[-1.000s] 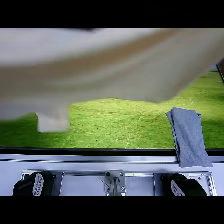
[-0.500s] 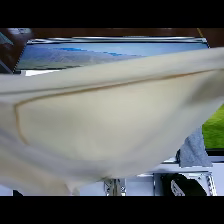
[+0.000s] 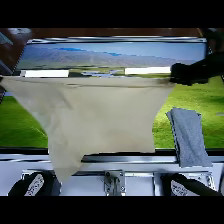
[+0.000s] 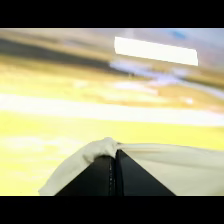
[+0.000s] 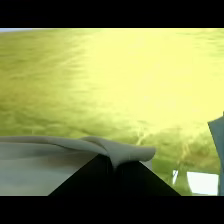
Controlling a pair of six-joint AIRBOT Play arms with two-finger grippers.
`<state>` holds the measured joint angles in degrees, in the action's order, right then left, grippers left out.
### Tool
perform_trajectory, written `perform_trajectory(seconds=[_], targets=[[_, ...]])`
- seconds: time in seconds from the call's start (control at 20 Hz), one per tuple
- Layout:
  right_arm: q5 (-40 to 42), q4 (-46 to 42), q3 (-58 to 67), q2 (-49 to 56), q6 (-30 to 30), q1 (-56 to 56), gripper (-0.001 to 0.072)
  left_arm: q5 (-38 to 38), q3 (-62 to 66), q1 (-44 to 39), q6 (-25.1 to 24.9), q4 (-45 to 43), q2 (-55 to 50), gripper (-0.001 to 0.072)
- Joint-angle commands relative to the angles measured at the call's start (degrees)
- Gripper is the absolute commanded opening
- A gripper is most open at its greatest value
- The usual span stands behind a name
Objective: Fold the shirts.
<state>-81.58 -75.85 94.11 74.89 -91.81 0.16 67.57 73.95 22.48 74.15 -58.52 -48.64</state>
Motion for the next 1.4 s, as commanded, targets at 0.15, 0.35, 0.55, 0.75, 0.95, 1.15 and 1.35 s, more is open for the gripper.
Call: perform_trajectory(seconds=[0.15, 0.35, 0.55, 0.75, 0.95, 1.15, 1.35], targets=[[38.0, 9.8, -2.9, 18.2, 6.1, 0.0, 0.0056, -18.7, -0.3, -10.6, -12.6, 1.6, -26.4, 0.0036], [49.9, 9.3, -2.9, 22.2, 8.6, 0.0, 0.0056, -27.3, 1.9, -14.1, -12.4, 1.6, -34.8, 0.0037], [51.5, 9.4, -2.9, 26.6, 8.5, 0.0, 0.0056, -32.9, 1.9, -16.9, -12.4, 1.6, -39.8, 0.0036], [48.7, 9.3, -2.9, 30.0, 8.5, -0.1, 0.0056, -37.0, 1.8, -18.2, -9.7, 1.6, -43.6, 0.0036], [44.1, 9.0, -2.9, 31.1, 8.3, -0.7, 0.0056, -37.7, 1.8, -18.3, -3.9, 1.6, -46.2, 0.0036], [35.3, 9.5, -2.7, 29.8, 7.6, -1.5, 0.0056, -32.3, 3.6, -17.7, -2.9, 1.6, -45.6, 0.0036], [26.4, 9.3, -2.7, 26.9, 7.0, -3.0, 0.0056, -17.7, 9.2, -16.4, -2.9, -1.3, -45.7, 0.0036]])
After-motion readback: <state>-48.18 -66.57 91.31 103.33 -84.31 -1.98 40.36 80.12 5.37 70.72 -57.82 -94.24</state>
